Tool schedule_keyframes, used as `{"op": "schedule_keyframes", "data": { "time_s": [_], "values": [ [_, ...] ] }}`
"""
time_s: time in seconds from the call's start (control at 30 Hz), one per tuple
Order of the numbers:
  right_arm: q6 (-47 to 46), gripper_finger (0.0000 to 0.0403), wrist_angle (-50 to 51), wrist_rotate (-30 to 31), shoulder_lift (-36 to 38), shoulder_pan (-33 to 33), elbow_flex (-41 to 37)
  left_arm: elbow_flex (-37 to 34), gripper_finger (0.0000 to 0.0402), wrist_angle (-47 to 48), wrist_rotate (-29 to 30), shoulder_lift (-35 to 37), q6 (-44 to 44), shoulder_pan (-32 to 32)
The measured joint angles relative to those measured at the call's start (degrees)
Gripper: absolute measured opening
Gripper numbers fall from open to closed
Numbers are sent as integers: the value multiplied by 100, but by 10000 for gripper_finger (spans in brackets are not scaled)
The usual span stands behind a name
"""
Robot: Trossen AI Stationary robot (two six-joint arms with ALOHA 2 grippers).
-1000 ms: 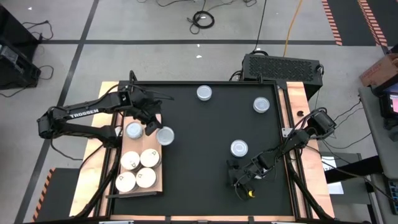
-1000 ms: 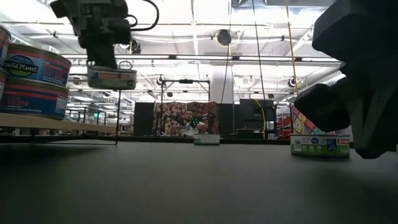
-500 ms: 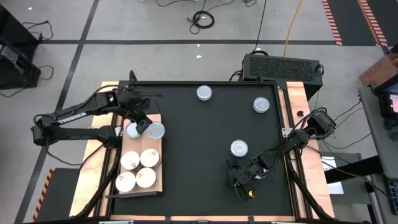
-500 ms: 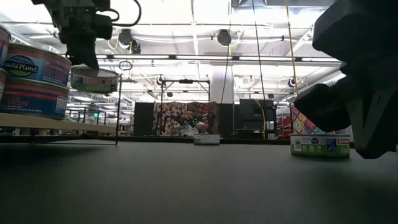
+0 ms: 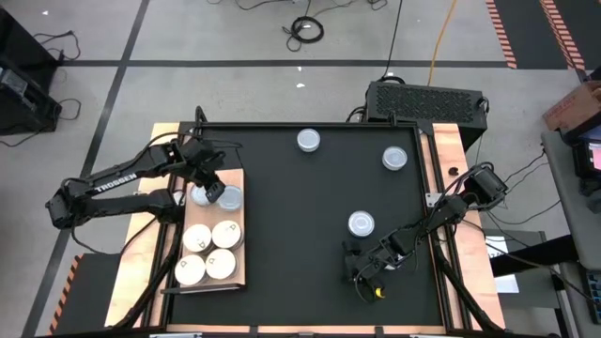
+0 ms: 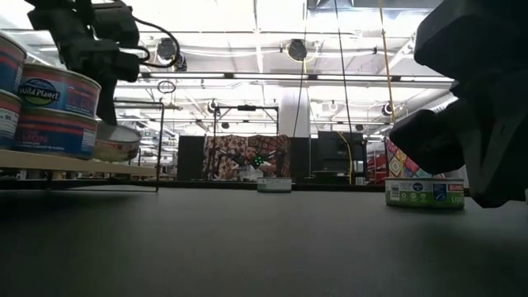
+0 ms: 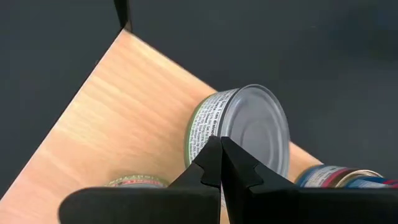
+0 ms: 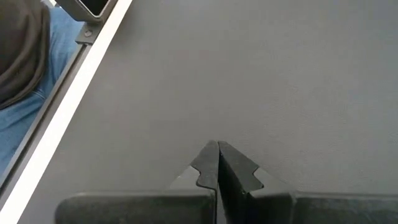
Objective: Stack canned seafood by type on shelf
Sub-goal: Put the green tuna can aligned with the other green tuna can on the shelf
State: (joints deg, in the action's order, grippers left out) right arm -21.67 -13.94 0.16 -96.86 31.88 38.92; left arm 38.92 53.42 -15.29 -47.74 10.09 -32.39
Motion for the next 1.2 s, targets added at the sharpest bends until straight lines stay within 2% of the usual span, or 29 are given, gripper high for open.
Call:
{"op": "schedule_keyframes", "data": {
  "time_s": [0.27,0.67,0.8,0.9,1.0,1.2],
  "values": [
    [24,0,-87,2,0,-7,0,-9,2,45,178,-27,78,-76],
    [26,0,-104,2,0,-7,0,-3,57,-42,472,-21,274,-76],
    [161,0,-191,0,0,-99,-2,6,60,-138,32,34,-12,-76],
    [535,0,-474,-2,87,-343,-2,104,60,-135,-346,128,-6,-27],
    [838,0,-740,-85,284,-733,1,241,61,-121,-403,380,0,171],
    [1479,0,-1281,-842,581,-1826,0,360,57,-194,69,1230,253,687]
  ]
}}
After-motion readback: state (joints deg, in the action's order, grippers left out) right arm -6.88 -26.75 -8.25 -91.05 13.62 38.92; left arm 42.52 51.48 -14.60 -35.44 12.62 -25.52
